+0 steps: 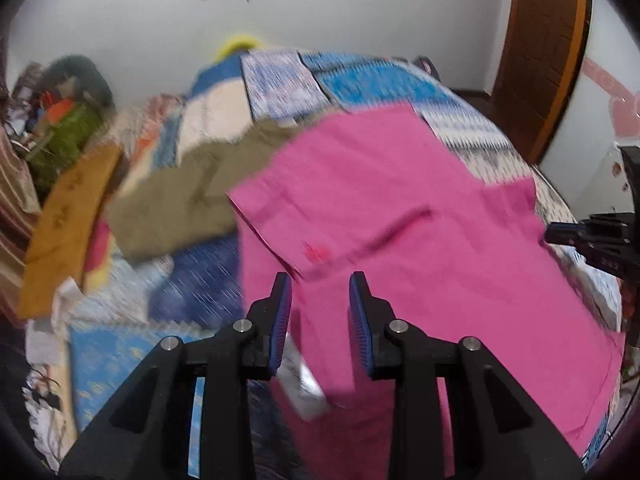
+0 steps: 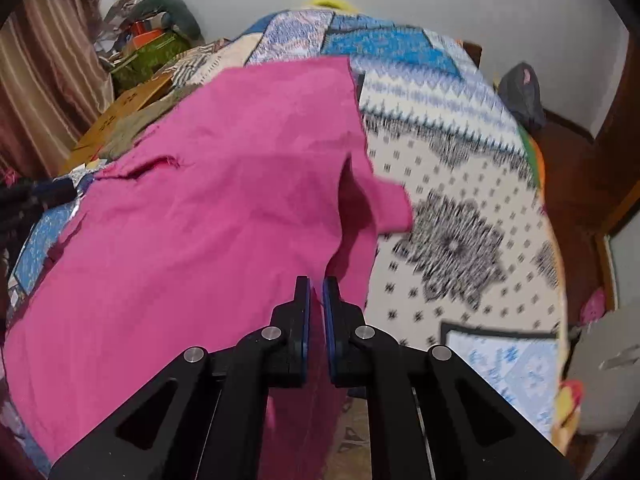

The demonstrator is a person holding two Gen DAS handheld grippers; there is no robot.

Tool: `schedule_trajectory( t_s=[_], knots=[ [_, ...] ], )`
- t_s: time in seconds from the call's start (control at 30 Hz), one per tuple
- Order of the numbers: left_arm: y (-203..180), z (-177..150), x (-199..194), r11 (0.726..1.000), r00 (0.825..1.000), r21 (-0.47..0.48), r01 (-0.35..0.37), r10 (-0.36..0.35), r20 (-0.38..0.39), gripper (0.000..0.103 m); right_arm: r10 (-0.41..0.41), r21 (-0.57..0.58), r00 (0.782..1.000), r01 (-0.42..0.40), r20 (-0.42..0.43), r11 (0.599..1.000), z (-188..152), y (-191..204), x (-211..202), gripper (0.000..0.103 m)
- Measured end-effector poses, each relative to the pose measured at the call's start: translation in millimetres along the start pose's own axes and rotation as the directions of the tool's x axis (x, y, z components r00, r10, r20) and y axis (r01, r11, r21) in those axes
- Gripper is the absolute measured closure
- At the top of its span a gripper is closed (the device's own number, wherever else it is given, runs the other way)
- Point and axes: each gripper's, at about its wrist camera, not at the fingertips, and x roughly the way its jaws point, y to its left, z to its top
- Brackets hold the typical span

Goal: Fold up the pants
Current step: 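Lower both grippers to the pink pants and grasp the waistband edge, then lift the pink pants with both grippers and fold them over onto themselves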

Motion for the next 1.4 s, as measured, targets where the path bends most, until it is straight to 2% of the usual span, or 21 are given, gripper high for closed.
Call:
schedule_trajectory(
  t_s=[0.07,0.13,0.17,0.23,0.3,0.4,0.47,0.6,0.83,1.0,1.03,1.13,1.2,1.27,1.3,1.33,1.4],
  knots=[
    [11,14,-5,1.000,0.999,-0.010,-0.027,0.027,0.029,0.065,-0.011,-0.013,0.999,0.012,0.033,1.000,11,1,-8,0.083],
    [25,29,-6,0.998,0.997,-0.031,-0.046,0.048,0.055,0.059,-0.021,-0.023,0.996,0.024,0.090,0.999,26,2,-18,0.065],
    [30,35,-5,0.998,0.996,-0.040,-0.055,0.058,0.064,0.056,-0.031,-0.029,0.992,0.035,0.121,0.999,34,3,-21,0.061],
    [42,48,2,0.995,0.993,-0.055,-0.089,0.093,0.076,0.056,-0.045,-0.042,0.984,0.053,0.172,0.998,50,6,-24,0.051],
    [53,57,12,0.993,0.992,-0.067,-0.096,0.101,0.074,0.056,-0.049,-0.051,0.976,0.061,0.210,0.997,69,6,-18,0.051],
    [72,68,38,0.992,0.996,-0.098,-0.076,0.080,0.044,0.056,-0.042,-0.046,0.977,0.053,0.211,0.998,94,4,1,0.051],
    [77,68,53,0.992,0.996,-0.091,-0.087,0.090,0.024,0.056,-0.030,-0.048,0.979,0.041,0.201,0.998,109,2,15,0.051],
    [93,64,99,0.992,0.995,-0.083,-0.091,0.086,-0.057,0.056,-0.013,-0.036,0.980,0.020,0.198,0.999,129,-4,44,0.051],
    [110,57,158,0.989,0.987,-0.148,0.012,-0.035,-0.154,0.056,-0.033,-0.042,0.991,0.039,0.131,0.998,158,-15,106,0.051],
    [109,60,176,0.988,0.987,-0.140,0.061,-0.081,-0.142,0.057,-0.062,-0.108,0.996,0.069,0.072,0.992,178,-19,147,0.051],
    [108,61,178,0.989,0.987,-0.134,0.067,-0.085,-0.138,0.059,-0.059,-0.115,0.996,0.066,0.062,0.991,179,-20,151,0.051],
    [103,63,184,0.986,0.980,-0.125,0.113,-0.131,-0.148,0.077,-0.026,-0.125,0.999,0.031,0.042,0.992,186,-22,164,0.051],
    [99,62,184,0.990,0.983,-0.105,0.096,-0.110,-0.146,0.079,0.001,-0.119,0.998,0.006,0.057,0.993,189,-23,166,0.051],
    [98,62,184,0.993,0.986,-0.091,0.079,-0.091,-0.139,0.087,0.029,-0.099,0.998,-0.023,0.058,0.995,191,-25,169,0.051],
    [97,62,182,0.994,0.988,-0.084,0.069,-0.080,-0.134,0.088,0.042,-0.086,0.997,-0.036,0.065,0.996,192,-26,169,0.056],
    [97,62,181,0.995,0.989,-0.077,0.064,-0.073,-0.127,0.092,0.052,-0.087,0.996,-0.046,0.075,0.995,192,-26,169,0.073],
    [92,63,173,0.999,0.995,-0.035,0.029,-0.032,-0.095,0.095,0.053,-0.086,0.995,-0.046,0.089,0.995,192,-25,166,0.095]
  ],
)
